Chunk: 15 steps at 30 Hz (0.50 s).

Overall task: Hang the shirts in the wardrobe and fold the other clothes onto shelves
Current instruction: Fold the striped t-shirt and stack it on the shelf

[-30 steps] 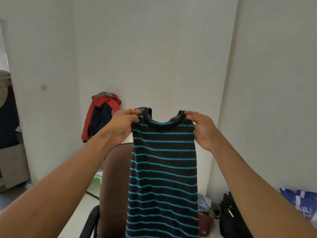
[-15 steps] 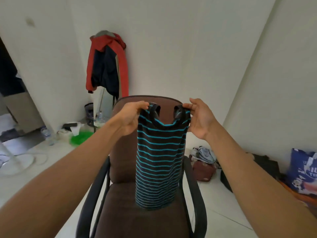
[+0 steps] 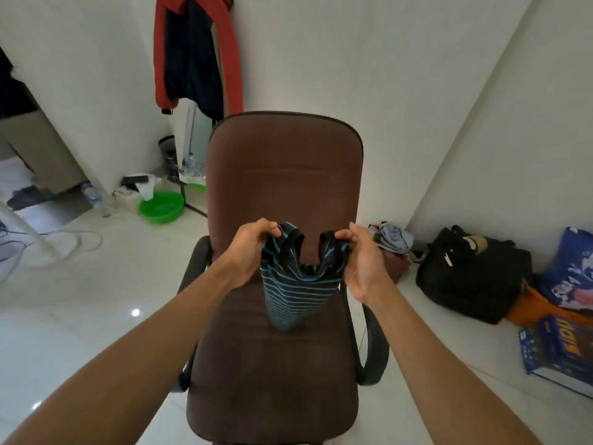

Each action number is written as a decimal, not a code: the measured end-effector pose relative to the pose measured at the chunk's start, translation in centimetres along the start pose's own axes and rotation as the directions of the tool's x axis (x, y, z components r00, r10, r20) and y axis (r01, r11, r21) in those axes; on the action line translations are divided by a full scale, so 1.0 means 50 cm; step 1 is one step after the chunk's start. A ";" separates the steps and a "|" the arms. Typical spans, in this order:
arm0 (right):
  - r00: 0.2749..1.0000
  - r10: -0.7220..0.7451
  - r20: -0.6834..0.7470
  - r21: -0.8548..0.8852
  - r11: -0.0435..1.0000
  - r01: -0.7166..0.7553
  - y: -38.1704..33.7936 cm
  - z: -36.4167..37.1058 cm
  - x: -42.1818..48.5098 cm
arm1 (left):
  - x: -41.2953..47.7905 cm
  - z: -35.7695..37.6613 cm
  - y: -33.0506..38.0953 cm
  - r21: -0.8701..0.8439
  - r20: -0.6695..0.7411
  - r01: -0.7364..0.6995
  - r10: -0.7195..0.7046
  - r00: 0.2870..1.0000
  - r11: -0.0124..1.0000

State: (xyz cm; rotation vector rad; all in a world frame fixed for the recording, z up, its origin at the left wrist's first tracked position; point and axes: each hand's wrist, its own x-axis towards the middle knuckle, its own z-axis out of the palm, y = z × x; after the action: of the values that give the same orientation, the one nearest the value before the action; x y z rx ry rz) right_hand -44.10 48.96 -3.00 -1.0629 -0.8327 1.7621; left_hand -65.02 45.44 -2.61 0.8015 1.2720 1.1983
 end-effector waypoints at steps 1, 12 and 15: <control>0.999 0.029 -0.029 -0.035 0.999 -0.030 0.036 -0.021 -0.023 | -0.025 -0.001 -0.044 0.012 -0.024 0.032 -0.032 0.999 0.999; 0.802 0.523 -0.288 -0.060 0.826 -0.560 0.402 -0.228 -0.268 | -0.310 -0.015 -0.515 -0.038 -0.158 0.621 -0.619 0.770 0.783; 0.737 0.591 -0.326 -0.093 0.756 -0.648 0.461 -0.258 -0.304 | -0.354 -0.008 -0.568 -0.048 -0.200 0.689 -0.683 0.703 0.723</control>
State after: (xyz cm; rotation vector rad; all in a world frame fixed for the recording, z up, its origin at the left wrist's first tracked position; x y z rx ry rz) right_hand -36.73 27.46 -23.31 -1.8492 -0.5012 2.0188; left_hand -57.38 21.52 -24.73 0.1590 1.5717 0.6466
